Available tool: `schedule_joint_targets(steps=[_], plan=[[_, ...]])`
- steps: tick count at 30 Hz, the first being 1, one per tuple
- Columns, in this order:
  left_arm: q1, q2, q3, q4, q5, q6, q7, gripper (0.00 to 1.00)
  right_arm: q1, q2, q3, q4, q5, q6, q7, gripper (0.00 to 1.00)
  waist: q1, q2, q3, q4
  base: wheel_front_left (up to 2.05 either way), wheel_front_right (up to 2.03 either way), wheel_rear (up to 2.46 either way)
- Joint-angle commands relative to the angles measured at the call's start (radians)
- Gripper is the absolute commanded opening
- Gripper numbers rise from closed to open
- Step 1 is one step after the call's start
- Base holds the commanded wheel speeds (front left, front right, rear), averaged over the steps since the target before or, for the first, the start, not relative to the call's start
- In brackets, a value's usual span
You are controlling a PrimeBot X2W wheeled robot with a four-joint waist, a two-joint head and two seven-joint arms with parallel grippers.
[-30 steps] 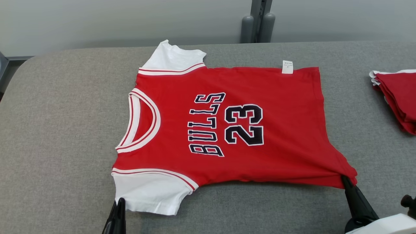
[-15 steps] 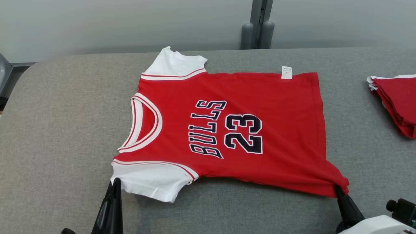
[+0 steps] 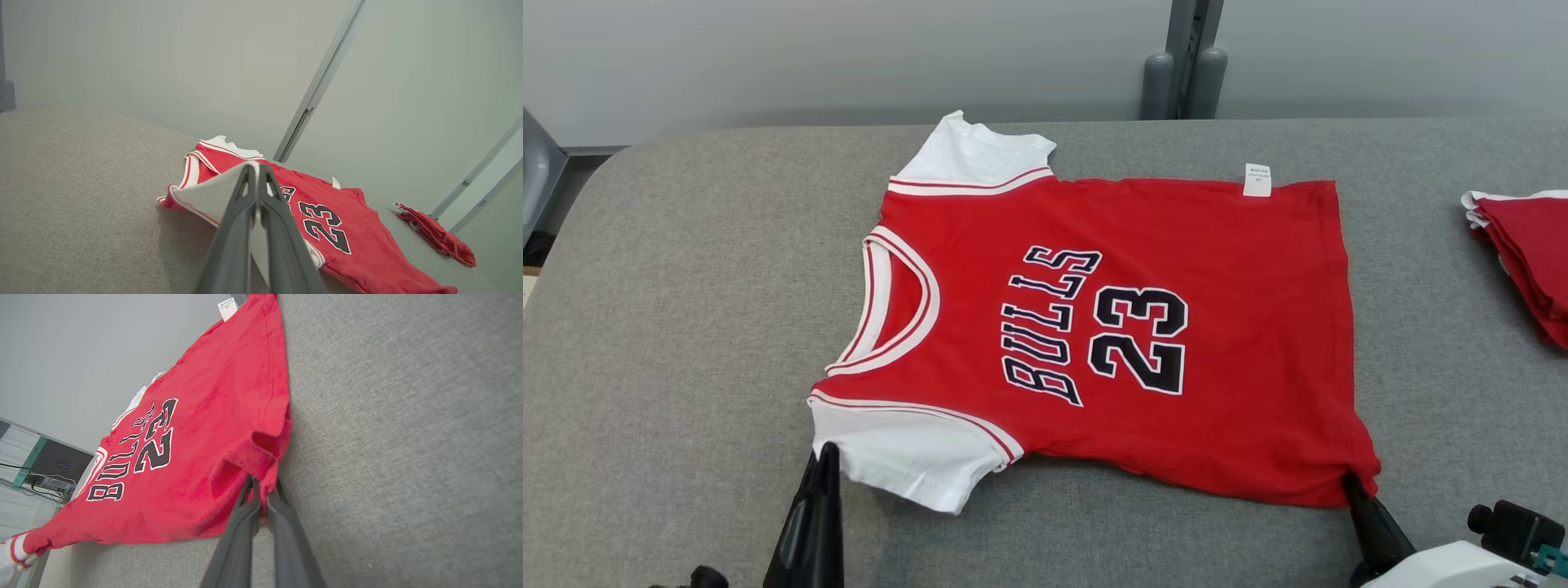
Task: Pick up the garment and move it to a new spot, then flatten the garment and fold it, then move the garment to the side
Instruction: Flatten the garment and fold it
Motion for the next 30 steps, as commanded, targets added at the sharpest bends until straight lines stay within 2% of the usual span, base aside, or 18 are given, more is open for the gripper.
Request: schedule_joint_targets(steps=[1,7,12,20,30], plan=[[-0.034,0.003,-0.007,0.005,0.010,-0.008,-0.004,0.00,-0.012,-0.004,0.000,0.005,0.007,0.000,-0.002,0.00,0.0000,-0.0001,-0.001,0.001,0.00,0.00,0.00],[-0.172,0.003,-0.037,0.059,0.039,-0.041,-0.004,0.00,-0.025,-0.004,0.011,0.007,0.056,0.000,0.000,0.00,0.0000,-0.0001,0.003,0.008,0.00,0.00,0.00],[-0.305,0.003,-0.046,0.171,0.054,-0.053,-0.003,0.00,-0.066,-0.004,0.009,-0.008,0.118,0.000,-0.003,0.00,0.0000,-0.0001,0.018,-0.007,0.00,0.00,0.00],[-0.493,0.003,-0.025,0.384,0.029,-0.057,-0.003,0.00,-0.186,-0.004,-0.009,0.060,0.135,0.000,-0.014,0.00,0.0000,-0.0001,0.061,-0.023,0.00,0.00,0.00],[-0.673,0.003,0.003,0.561,0.048,-0.047,-0.003,0.00,-0.329,-0.004,0.023,0.167,0.142,0.000,-0.033,0.00,0.0000,-0.0001,0.119,-0.045,0.00,0.00,0.00]])
